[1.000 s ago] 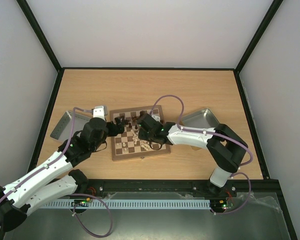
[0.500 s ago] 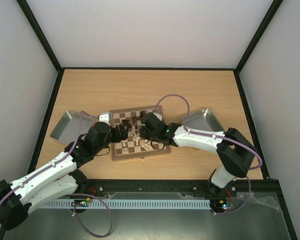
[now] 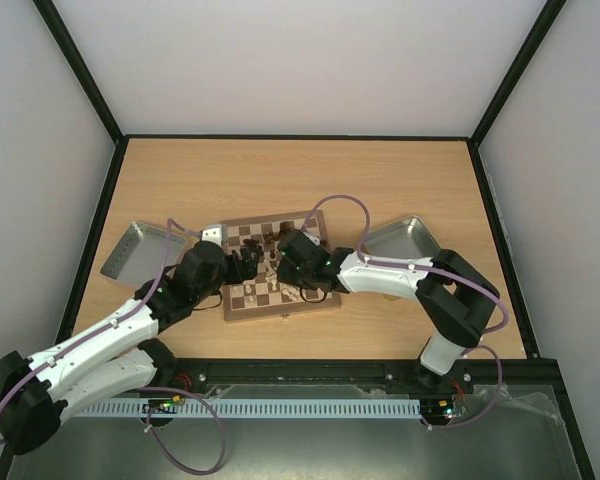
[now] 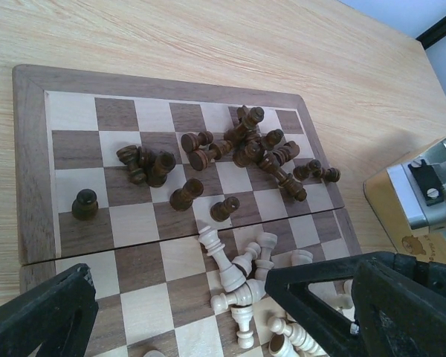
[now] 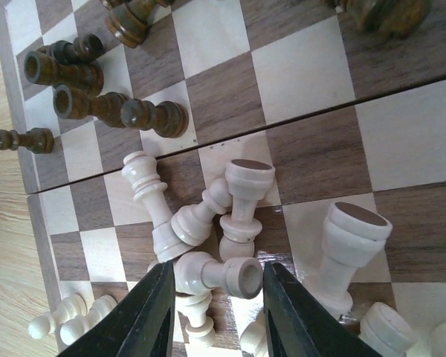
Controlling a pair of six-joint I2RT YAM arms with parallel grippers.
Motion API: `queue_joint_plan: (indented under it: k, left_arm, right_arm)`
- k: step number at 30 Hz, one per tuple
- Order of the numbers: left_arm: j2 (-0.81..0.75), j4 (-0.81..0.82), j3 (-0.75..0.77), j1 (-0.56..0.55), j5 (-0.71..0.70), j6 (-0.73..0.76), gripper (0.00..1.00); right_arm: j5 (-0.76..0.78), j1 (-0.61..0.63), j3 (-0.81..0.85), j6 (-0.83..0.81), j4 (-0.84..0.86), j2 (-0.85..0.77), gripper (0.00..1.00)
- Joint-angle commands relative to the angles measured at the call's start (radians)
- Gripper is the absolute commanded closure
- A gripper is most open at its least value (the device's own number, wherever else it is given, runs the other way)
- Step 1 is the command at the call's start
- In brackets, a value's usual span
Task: Set up the chess pieces on the board
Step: Pick up the chess piece from the chessboard.
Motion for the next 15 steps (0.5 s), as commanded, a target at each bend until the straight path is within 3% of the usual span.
queue_joint_plan:
  k: [1, 15]
  left_arm:
    - [0.009, 0.022, -0.013, 0.009, 0.014, -0.005, 0.05]
    - [0.008, 0.020, -0.016, 0.020, 0.025, -0.001, 0.06]
  right_arm:
    - [-0.005, -0.004, -0.015, 0.018, 0.022, 0.023, 0.68]
    - [0.014, -0.004, -0.026, 0.032, 0.080, 0.043, 0.72]
